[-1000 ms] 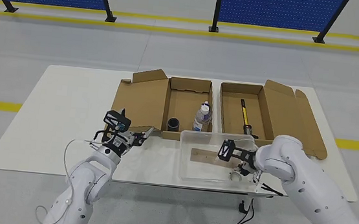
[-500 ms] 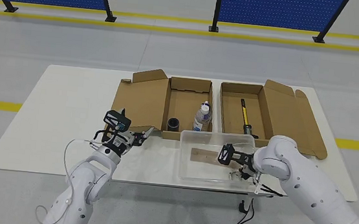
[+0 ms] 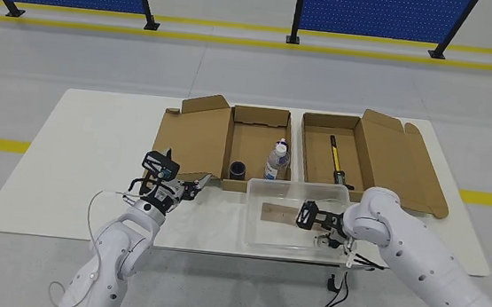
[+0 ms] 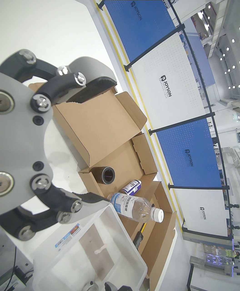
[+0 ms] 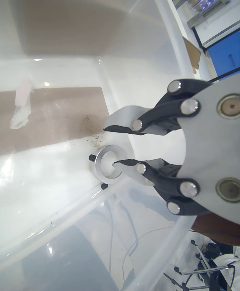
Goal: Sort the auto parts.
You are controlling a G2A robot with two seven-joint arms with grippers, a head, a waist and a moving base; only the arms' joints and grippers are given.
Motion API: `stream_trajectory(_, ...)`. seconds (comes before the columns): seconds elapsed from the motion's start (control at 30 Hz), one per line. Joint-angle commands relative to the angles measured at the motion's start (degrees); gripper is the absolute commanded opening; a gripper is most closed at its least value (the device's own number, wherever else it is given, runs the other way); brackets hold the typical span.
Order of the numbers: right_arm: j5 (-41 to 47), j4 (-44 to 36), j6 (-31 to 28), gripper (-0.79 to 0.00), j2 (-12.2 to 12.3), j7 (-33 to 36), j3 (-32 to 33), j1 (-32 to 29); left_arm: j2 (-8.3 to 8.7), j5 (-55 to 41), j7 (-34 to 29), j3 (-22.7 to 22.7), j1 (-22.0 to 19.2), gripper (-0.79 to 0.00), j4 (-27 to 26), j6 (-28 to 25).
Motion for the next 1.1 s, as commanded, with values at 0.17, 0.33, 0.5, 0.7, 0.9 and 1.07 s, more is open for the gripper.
stream_trajectory(0.17, 0.1, 2.2, 0.0, -0.548, -1.0, -0.9, -1.5, 0.5, 0.0, 0.0, 0.0, 0.0, 0.0, 0.0, 0.0, 0.0)
stream_trajectory(0.33, -0.1, 3.5, -0.1, -0.576, -1.6, -1.5, -2.2, 1.1, 0.0, 0.0, 0.0, 0.0, 0.0, 0.0, 0.0, 0.0)
stream_trajectory(0.5, -0.1, 5.1, -0.4, -0.61, -2.3, -2.2, -3.0, 1.4, 0.0, 0.0, 0.0, 0.0, 0.0, 0.0, 0.0, 0.0)
stream_trajectory(0.7, -0.1, 6.7, -0.7, -0.646, -2.9, -2.4, -3.7, 1.8, 0.0, 0.0, 0.0, 0.0, 0.0, 0.0, 0.0, 0.0)
stream_trajectory(0.9, 0.4, 7.8, -1.1, -0.785, -3.4, -2.0, -4.0, 2.2, 0.0, 0.0, 0.0, 0.0, 0.0, 0.0, 0.0, 0.0)
stream_trajectory(1.07, 1.5, 7.4, -1.0, -0.785, -3.5, -3.5, -3.0, 2.8, 0.0, 0.0, 0.0, 0.0, 0.0, 0.0, 0.0, 0.0)
